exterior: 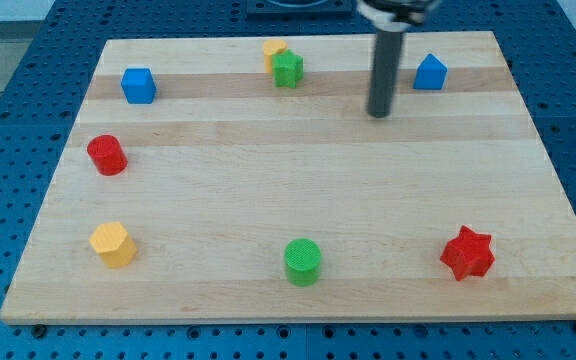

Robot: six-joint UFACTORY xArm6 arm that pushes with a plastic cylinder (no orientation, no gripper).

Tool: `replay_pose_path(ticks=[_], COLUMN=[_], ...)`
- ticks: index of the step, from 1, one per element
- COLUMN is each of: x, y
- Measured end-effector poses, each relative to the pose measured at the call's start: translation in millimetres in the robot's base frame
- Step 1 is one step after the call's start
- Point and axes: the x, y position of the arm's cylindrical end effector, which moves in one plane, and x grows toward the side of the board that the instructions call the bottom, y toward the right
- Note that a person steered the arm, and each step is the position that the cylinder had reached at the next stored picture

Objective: Push the blue triangle towards the green star

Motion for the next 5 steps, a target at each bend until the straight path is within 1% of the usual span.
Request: replay_pose_path(ticks=[1,3,4,5], x=[-21,-30,-50,-52], y=[52,63,64,62])
